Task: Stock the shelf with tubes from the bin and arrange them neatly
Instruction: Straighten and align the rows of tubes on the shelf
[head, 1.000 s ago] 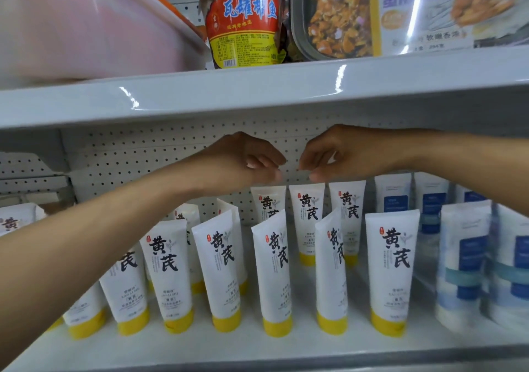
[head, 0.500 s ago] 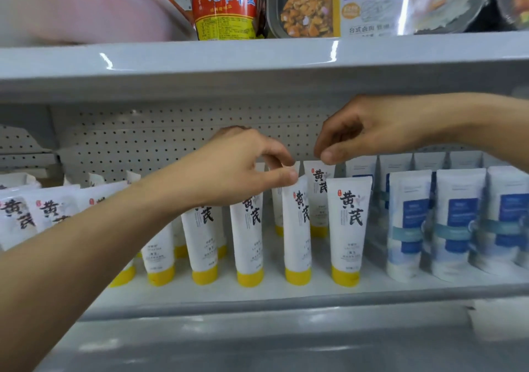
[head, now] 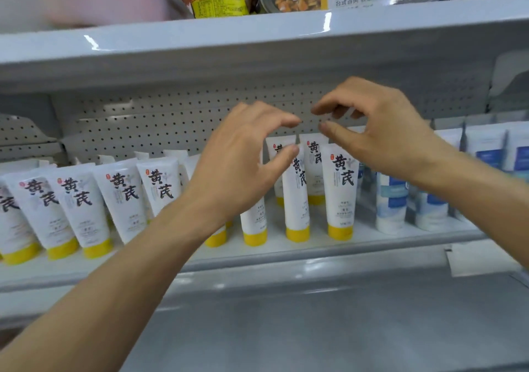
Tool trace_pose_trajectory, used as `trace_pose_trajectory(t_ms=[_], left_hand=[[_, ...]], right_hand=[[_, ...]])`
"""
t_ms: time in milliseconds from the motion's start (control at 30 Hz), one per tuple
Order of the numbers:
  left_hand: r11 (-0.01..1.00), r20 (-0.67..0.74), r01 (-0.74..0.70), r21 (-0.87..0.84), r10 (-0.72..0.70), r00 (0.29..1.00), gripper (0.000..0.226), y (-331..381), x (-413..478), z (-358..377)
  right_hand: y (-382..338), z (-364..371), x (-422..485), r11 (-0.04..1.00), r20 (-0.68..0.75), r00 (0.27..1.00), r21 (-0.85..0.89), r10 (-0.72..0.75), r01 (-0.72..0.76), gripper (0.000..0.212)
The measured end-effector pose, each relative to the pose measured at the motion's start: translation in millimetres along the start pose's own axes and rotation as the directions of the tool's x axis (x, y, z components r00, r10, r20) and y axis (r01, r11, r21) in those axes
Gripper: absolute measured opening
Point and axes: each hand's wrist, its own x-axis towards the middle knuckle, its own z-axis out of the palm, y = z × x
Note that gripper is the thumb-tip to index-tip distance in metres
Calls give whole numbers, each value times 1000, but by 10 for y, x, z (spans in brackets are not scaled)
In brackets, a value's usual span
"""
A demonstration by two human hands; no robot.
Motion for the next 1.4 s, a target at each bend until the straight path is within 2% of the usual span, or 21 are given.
trace_pose_trajectory(t_ms=[133, 267, 400, 533, 667, 1000, 1200, 1400], left_hand=[[984, -80, 92, -153, -105, 991, 29, 91, -307, 118], [909, -29, 279, -311, -302, 953, 23, 262, -628, 374], [872, 67, 422, -248, -419, 905, 31, 394, -846, 708], [842, 79, 512, -171, -506, 859, 55, 457, -859, 977], [820, 22, 566, -92, -566, 824, 66, 479, -748, 1118], [752, 11, 659, -13, -659, 752, 75, 423, -575, 1253], [797, -7, 603, -24, -603, 797, 65, 386, -621, 1271], [811, -4, 584, -37, -584, 812, 64, 368, -662, 1252]], right_hand=[[-67, 37, -320, 989, -104, 985, 72, 139, -132, 21], [-71, 184, -725, 942, -98, 940, 108, 328, -318, 17], [-24, 393, -1042, 897, -28, 900, 93, 436, -432, 20], [20, 565, -1211, 841, 19, 841, 11, 540, -541, 43], [55, 683, -1240, 823, 33, 827, -133, 561, -552, 60], [69, 813, -1111, 800, 48, 811, -209, 583, -562, 54], [85, 825, -1105, 789, 65, 792, -168, 607, -591, 51], [66, 799, -1105, 786, 85, 783, -144, 616, -602, 51]])
